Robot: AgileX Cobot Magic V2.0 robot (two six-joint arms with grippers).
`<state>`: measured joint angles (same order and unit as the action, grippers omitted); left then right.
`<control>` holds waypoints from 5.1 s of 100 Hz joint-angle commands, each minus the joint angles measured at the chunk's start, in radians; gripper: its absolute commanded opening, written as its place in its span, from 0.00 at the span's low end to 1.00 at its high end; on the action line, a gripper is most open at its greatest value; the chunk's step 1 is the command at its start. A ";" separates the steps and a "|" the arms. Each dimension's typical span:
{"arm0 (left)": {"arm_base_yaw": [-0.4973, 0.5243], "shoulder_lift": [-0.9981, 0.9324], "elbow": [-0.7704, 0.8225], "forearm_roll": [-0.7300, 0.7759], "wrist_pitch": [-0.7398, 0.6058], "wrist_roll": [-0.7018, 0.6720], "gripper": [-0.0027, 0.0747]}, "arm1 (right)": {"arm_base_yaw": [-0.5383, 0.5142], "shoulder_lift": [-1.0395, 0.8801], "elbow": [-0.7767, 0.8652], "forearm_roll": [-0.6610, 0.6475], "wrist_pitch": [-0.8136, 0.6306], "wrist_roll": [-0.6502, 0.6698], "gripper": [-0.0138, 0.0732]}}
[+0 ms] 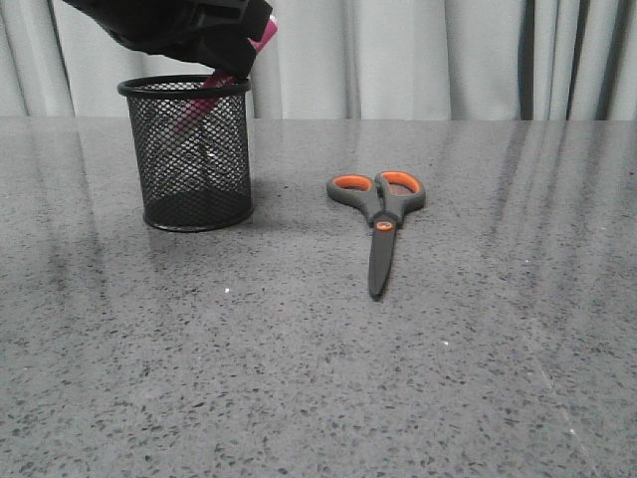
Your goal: Put pen and scissors into bin
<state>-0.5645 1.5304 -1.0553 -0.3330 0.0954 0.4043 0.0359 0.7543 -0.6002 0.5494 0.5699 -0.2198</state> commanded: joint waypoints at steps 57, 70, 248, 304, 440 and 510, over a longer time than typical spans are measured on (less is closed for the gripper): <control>0.049 -0.133 -0.029 0.003 -0.044 -0.003 0.49 | -0.007 0.005 -0.037 0.009 -0.058 -0.009 0.61; 0.112 -0.215 -0.029 0.003 -0.030 -0.003 0.49 | -0.007 0.005 -0.037 0.009 -0.060 -0.009 0.61; 0.465 -0.642 0.008 0.020 0.292 -0.021 0.48 | -0.001 0.165 -0.285 -0.056 0.209 -0.081 0.61; 0.503 -0.793 0.170 -0.027 0.131 -0.021 0.48 | 0.353 0.470 -0.557 -0.255 0.235 0.220 0.61; 0.503 -0.797 0.170 -0.027 0.099 -0.021 0.48 | 0.545 1.018 -0.843 -0.632 0.290 0.642 0.61; 0.503 -0.797 0.170 -0.027 0.101 -0.021 0.48 | 0.547 0.880 -0.778 -0.772 0.151 0.621 0.07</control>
<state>-0.0652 0.7361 -0.8583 -0.3418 0.2734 0.3953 0.5831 1.7477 -1.3857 -0.1809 0.8322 0.4085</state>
